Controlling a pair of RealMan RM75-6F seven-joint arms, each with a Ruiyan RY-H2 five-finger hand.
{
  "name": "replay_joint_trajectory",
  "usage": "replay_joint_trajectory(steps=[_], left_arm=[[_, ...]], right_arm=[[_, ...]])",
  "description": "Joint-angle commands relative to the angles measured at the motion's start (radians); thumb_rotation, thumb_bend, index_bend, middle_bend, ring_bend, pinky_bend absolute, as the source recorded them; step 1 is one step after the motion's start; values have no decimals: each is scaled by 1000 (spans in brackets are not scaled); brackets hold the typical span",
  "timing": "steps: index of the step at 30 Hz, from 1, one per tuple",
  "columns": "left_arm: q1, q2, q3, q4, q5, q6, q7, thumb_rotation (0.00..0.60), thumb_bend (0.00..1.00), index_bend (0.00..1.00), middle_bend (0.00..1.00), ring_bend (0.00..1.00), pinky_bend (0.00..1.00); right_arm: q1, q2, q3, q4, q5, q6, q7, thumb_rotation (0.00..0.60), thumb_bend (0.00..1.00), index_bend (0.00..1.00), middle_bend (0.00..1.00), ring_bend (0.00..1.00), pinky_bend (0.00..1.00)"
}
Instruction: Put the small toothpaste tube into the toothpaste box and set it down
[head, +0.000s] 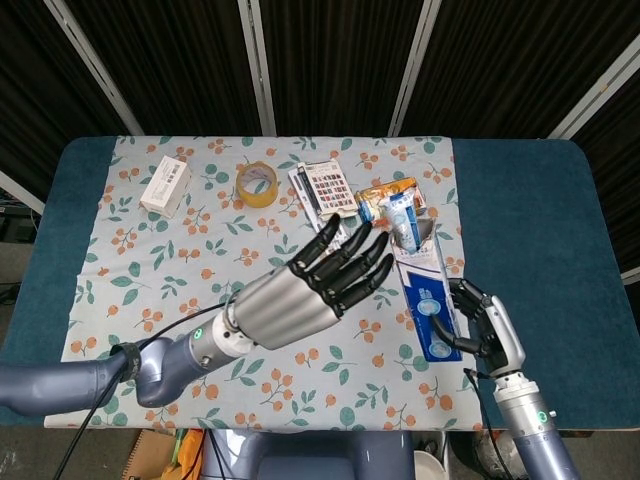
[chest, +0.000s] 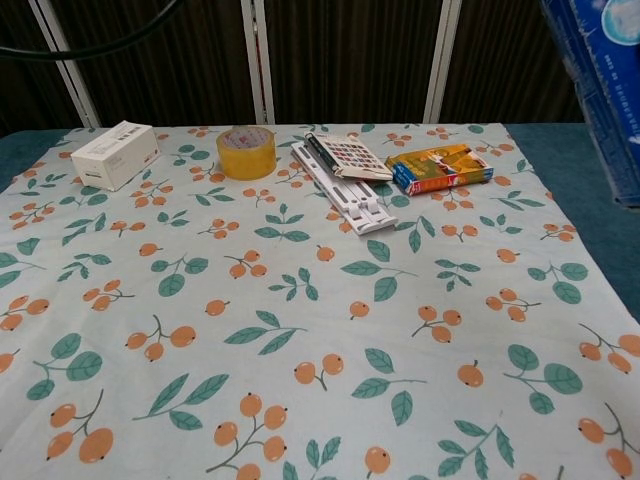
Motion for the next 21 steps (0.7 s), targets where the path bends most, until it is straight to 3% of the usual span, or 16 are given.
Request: replay_joint_trajectory(steps=[1,5,10,21], left_arm=[[47,35,16,-30,12,47,-17,600,0,225,200,184,293],[117,85,39,-53,23,116,-43,600,0,225,201,184,293],[251,162,107,-73,2,205,-89,600,0,226,200,184,292],[549,237,294,-93,-242,272,-233,600,0,221,153,168,293]], right_arm=[[-2,6,15,4,7,2,29,600,363,518,577,509,431],[-2,15,38,12,20,5,68,600,363,518,577,509,431],[0,32,71,39,47,-2,133,600,363,518,577,509,431],[-15,85,147,36,51,38,232,600,363,518,577,509,431]])
